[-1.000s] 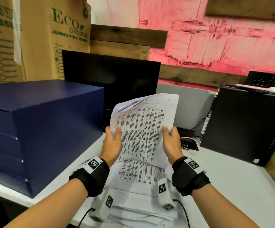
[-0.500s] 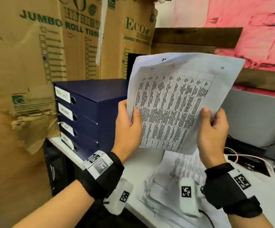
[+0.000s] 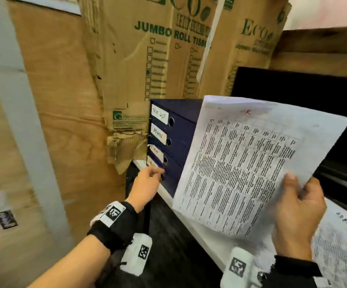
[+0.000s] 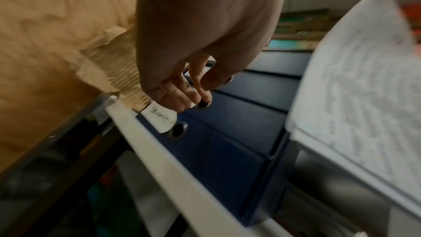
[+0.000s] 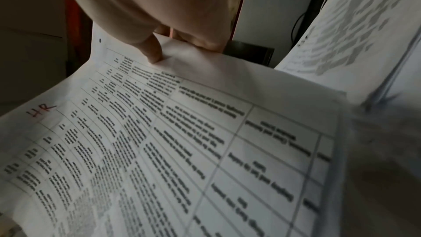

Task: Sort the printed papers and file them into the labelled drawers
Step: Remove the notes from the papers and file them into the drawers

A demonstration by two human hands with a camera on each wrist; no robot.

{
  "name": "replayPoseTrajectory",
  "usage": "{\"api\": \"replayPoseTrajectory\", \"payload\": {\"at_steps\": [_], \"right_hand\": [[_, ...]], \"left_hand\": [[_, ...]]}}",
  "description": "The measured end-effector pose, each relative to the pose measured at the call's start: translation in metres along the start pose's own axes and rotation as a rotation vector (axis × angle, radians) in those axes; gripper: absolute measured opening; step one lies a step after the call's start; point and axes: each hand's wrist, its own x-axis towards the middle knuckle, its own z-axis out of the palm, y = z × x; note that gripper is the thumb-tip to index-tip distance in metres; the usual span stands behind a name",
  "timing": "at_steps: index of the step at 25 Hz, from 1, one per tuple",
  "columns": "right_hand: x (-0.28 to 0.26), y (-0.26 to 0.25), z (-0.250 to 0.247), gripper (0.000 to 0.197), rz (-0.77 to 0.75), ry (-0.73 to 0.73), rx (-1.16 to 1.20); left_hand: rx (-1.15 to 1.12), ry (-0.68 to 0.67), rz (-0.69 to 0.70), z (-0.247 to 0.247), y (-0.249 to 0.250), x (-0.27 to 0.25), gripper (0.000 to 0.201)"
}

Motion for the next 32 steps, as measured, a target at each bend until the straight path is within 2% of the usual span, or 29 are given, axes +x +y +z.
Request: {"api": "replayPoseTrajectory", "payload": {"at_steps": [2,4,9,13,15,19,21,23,24,27,30,32], "right_hand": [[0.000,0.002,-0.009,0.018,0.007,0.038,-0.013],[0.001,0.001,-0.012,0.020,0.004,0.064,-0.034],[0.000,0.003,-0.004,0.019,0.070,0.046,-0.084],[-0.004,0.000,0.008,0.009,0.107,0.008,-0.054],[-0.005,-0.003,0.015,0.010,0.102,-0.018,-0.061],[-0.010,-0.018,0.040,0.009,0.035,-0.068,-0.033],[-0.013,-0.026,0.052,0.008,-0.014,-0.084,-0.005],[-0.014,-0.034,0.063,0.009,-0.053,-0.104,0.021],[-0.015,-0.037,0.068,0.009,-0.067,-0.112,0.041],[-0.017,-0.046,0.077,0.007,-0.104,-0.109,0.098],[-0.024,-0.056,0.092,0.007,-0.127,-0.130,0.198],[-0.030,-0.061,0.108,0.008,-0.135,-0.148,0.252]], "left_hand": [[0.047,-0.008,-0.045,0.003,-0.026,0.013,0.026],[0.036,-0.009,-0.029,0.009,-0.032,0.018,0.026],[0.139,0.045,0.020,0.022,-0.014,0.042,0.036],[0.206,0.011,0.009,0.027,-0.007,0.049,0.034],[0.216,-0.003,-0.004,0.026,-0.007,0.048,0.035],[0.317,-0.015,0.038,0.002,-0.009,0.044,0.033],[0.278,-0.034,0.021,-0.015,-0.011,0.036,0.027],[0.158,0.003,-0.028,-0.034,-0.014,0.027,0.014],[0.093,0.048,-0.064,-0.045,-0.016,0.023,0.018],[0.047,0.158,-0.114,-0.085,-0.029,0.015,0.065],[0.114,0.139,-0.119,-0.125,-0.041,-0.001,0.083],[0.134,0.096,-0.088,-0.140,-0.035,-0.018,0.086]]}}
